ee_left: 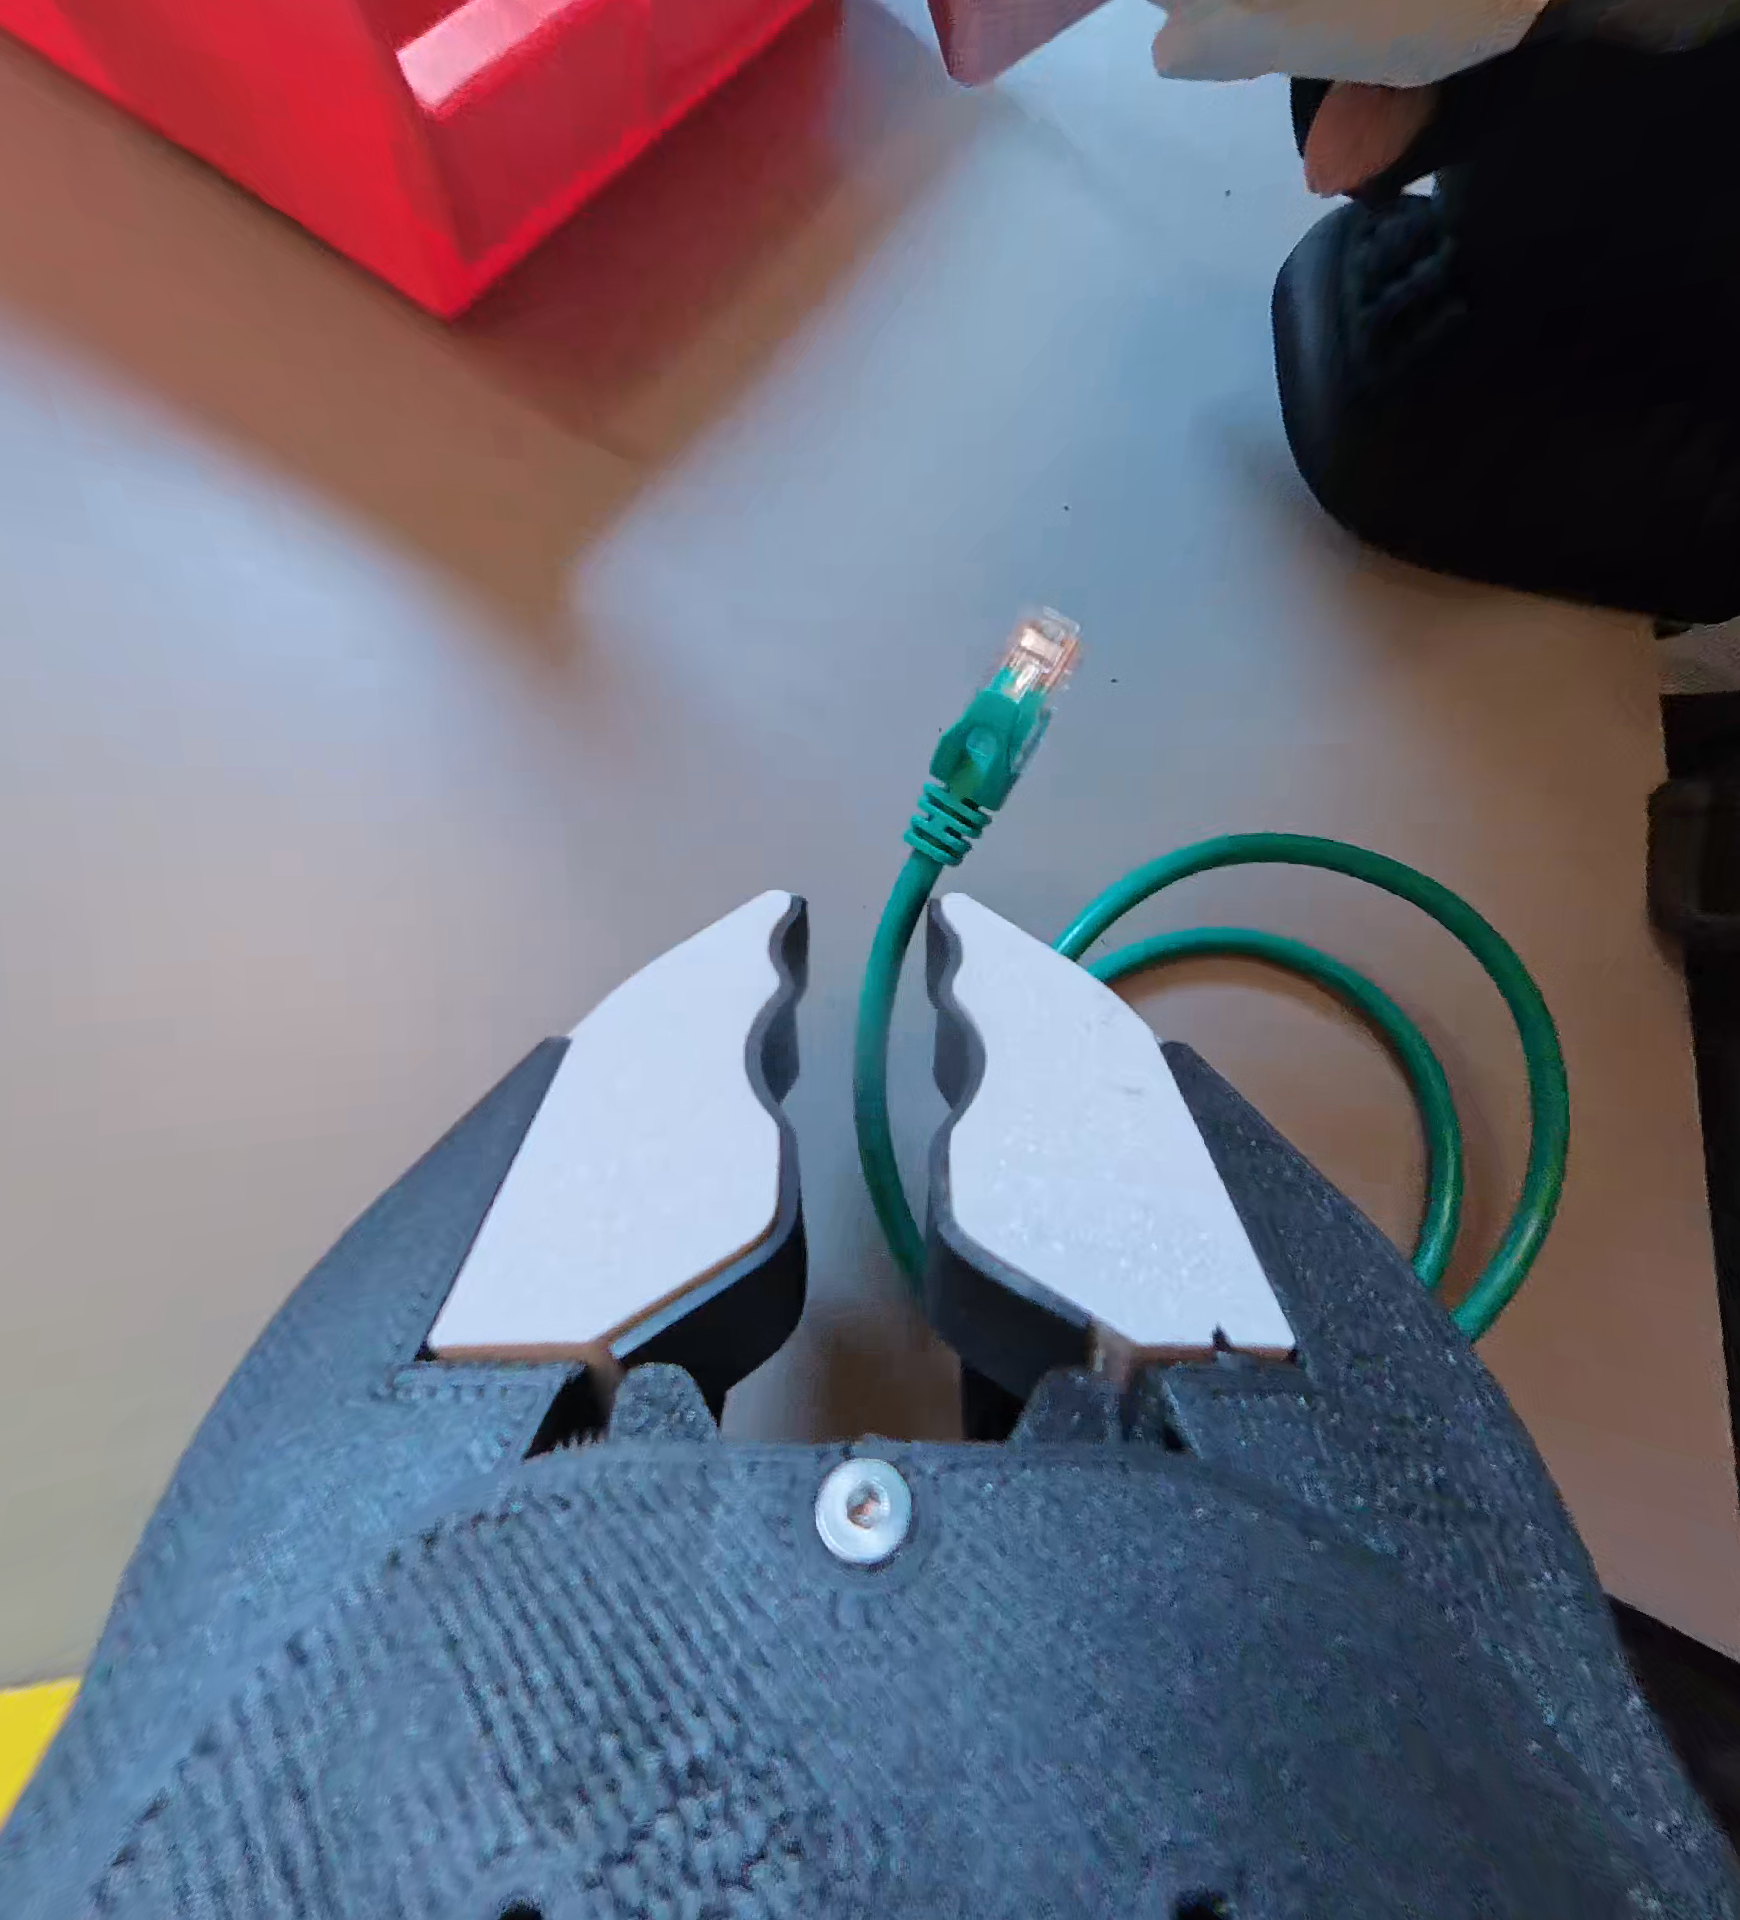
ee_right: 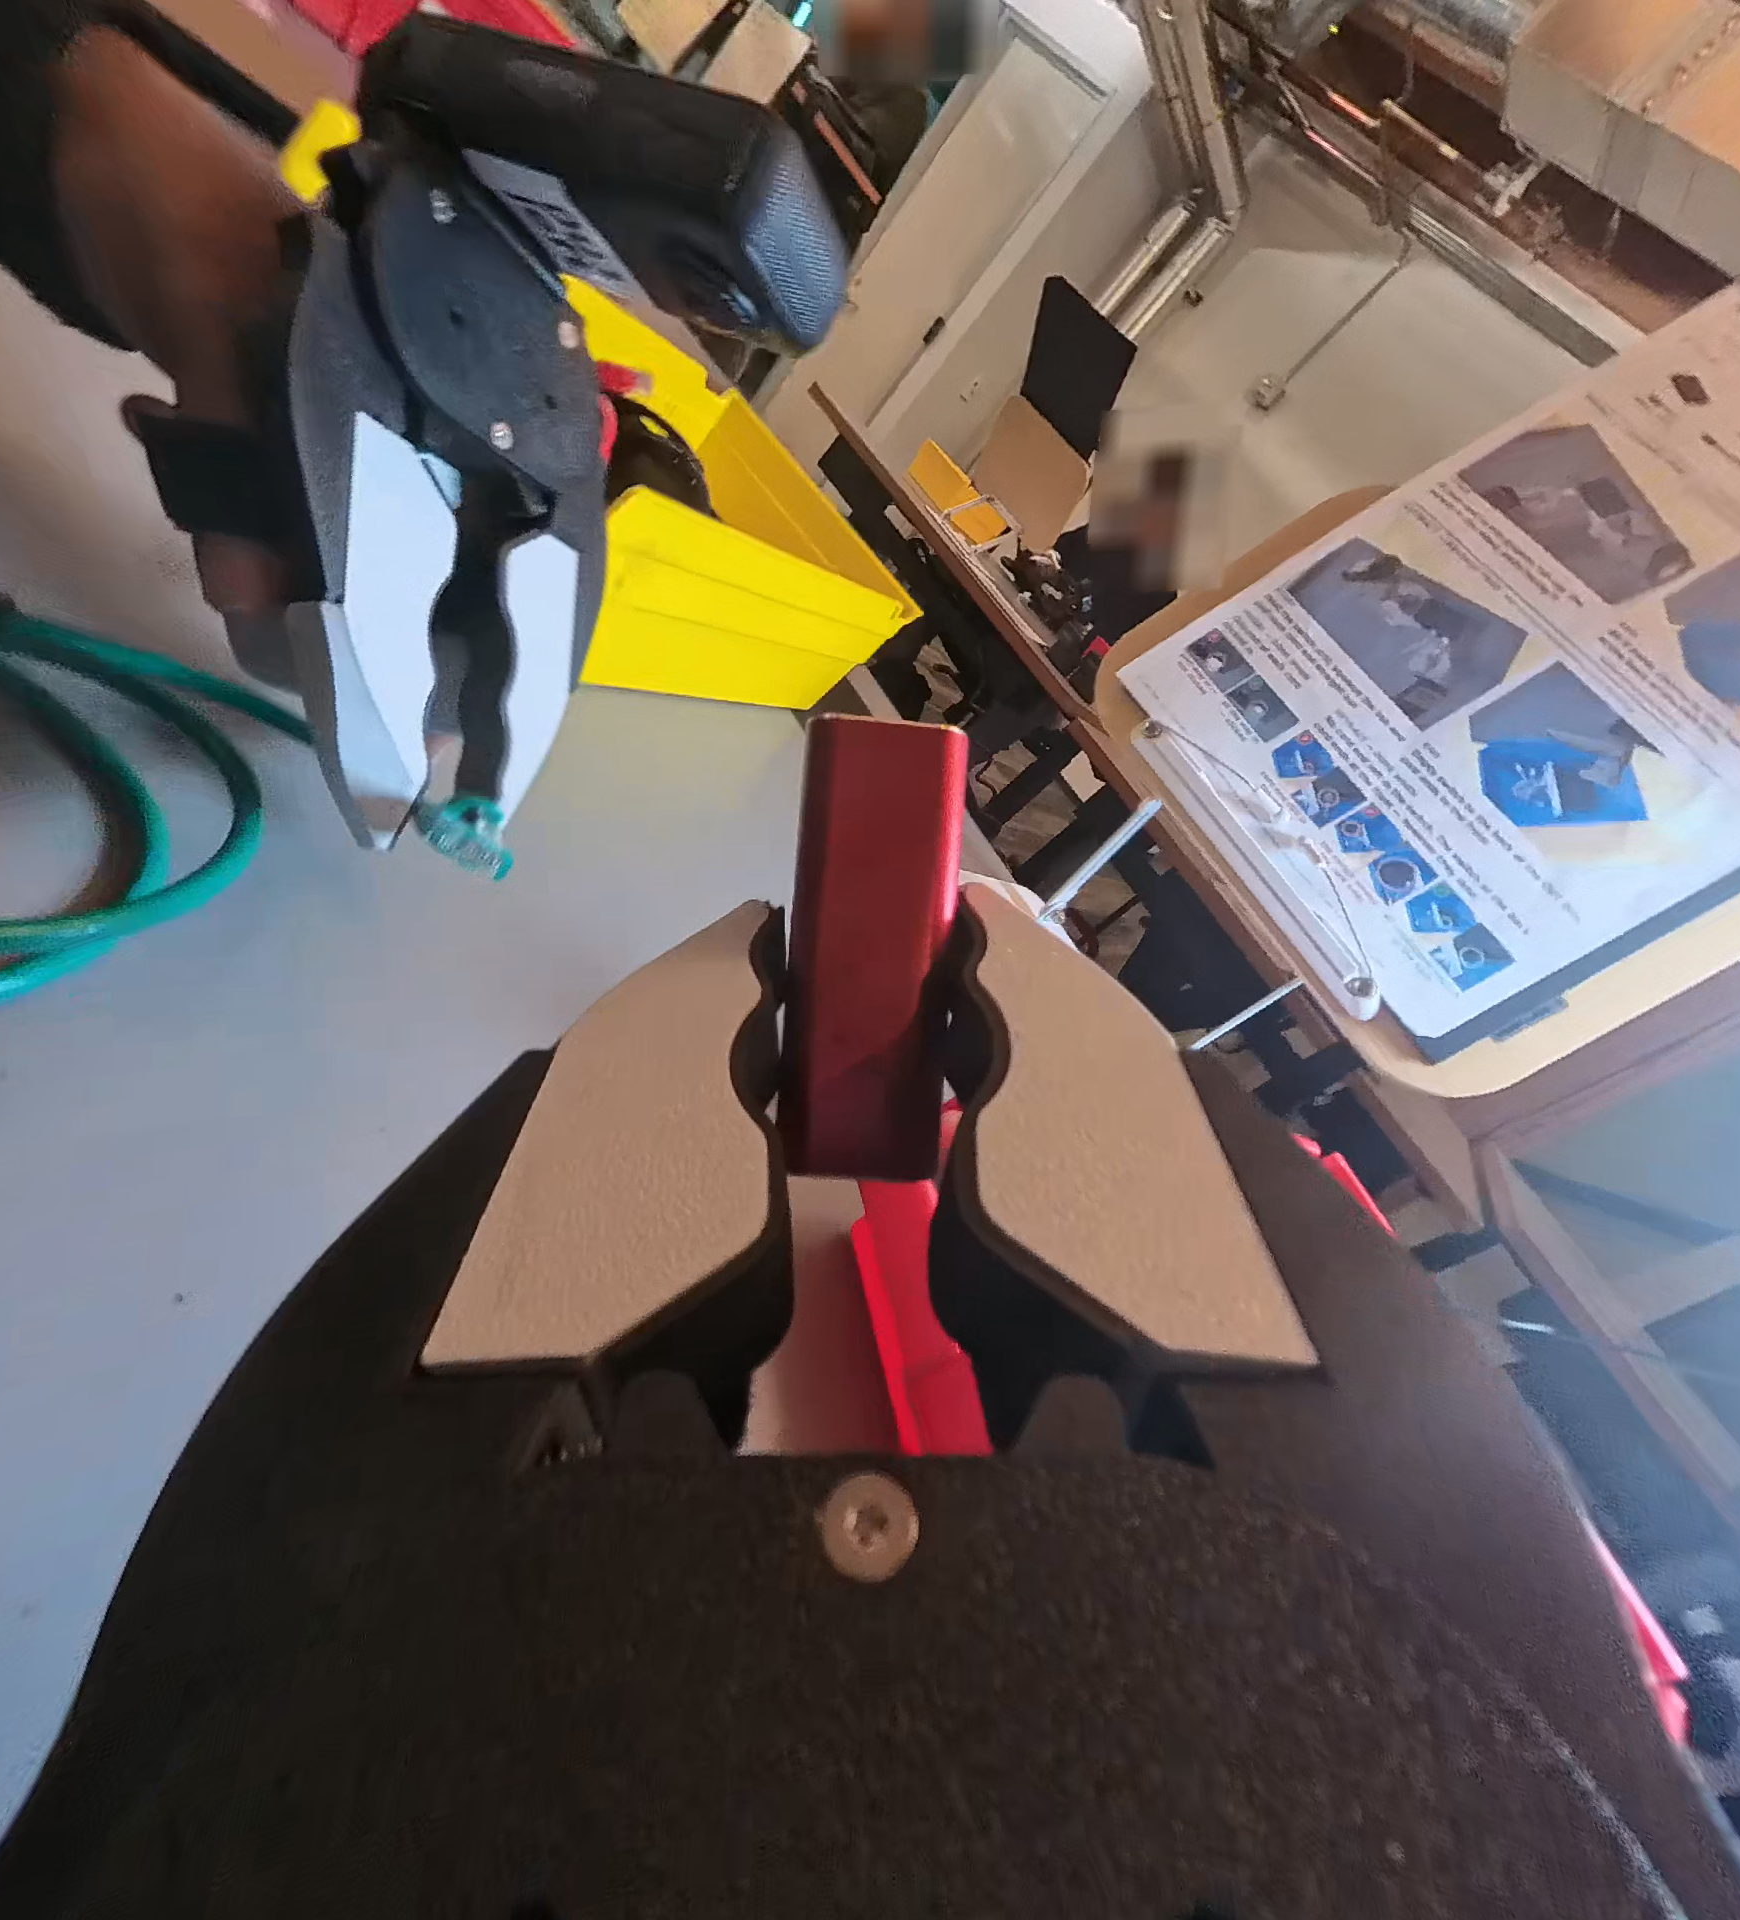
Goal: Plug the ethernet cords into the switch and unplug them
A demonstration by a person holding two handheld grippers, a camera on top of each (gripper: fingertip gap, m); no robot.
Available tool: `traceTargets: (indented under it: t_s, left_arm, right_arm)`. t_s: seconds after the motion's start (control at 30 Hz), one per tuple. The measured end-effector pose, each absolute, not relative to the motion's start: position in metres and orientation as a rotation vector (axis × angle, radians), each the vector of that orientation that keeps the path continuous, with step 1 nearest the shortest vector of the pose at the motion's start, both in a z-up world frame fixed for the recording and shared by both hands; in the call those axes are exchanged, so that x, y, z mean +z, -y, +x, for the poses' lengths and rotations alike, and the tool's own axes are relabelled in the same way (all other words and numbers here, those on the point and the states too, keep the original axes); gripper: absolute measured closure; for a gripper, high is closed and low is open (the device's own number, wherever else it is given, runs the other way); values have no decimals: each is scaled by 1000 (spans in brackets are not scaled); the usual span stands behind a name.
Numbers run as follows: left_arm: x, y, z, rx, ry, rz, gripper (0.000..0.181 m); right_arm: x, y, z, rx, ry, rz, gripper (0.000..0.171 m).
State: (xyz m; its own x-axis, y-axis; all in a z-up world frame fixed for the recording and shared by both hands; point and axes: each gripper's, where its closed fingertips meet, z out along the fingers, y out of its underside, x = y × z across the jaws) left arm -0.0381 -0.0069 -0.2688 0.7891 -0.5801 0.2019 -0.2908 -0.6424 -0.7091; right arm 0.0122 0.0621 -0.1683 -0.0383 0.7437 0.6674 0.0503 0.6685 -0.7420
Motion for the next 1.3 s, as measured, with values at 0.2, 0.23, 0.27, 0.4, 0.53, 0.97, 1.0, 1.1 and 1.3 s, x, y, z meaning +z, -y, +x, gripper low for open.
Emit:
traceTargets:
  t_s: [0.2,0.23,0.27,0.4,0.53,0.97,1.0,1.1,1.3]
  left_arm:
    - [-262,11,-18,-705,-814,-2106,151]
    - [-260,11,-18,-716,-823,-2085,149]
    - [-258,11,-19,-730,-823,-2061,149]
    - [-250,9,-22,-776,-755,-1982,155]
    - [-253,7,-11,-779,-719,-1960,167]
    - [-275,23,-22,-727,-557,-2375,170]
    - [-277,25,-22,-733,-554,-2395,170]
    - [-282,31,-23,-748,-564,-2445,170]
    - [-278,39,-19,-772,-647,-2438,171]
  right_arm:
    - [-188,-56,13,502,1644,-565,144]
    - [-190,-55,13,492,1656,-554,144]
    - [-192,-54,13,484,1667,-545,144]
    - [-201,-50,10,447,1706,-522,144]
    - [-216,-47,6,394,1764,-500,144]
    - [-253,-18,-5,51,1895,-180,144]
    - [-254,-16,-6,41,1899,-163,144]
    - [-257,-10,-5,44,1915,-117,144]
    - [-258,-2,-8,60,1936,-51,144]
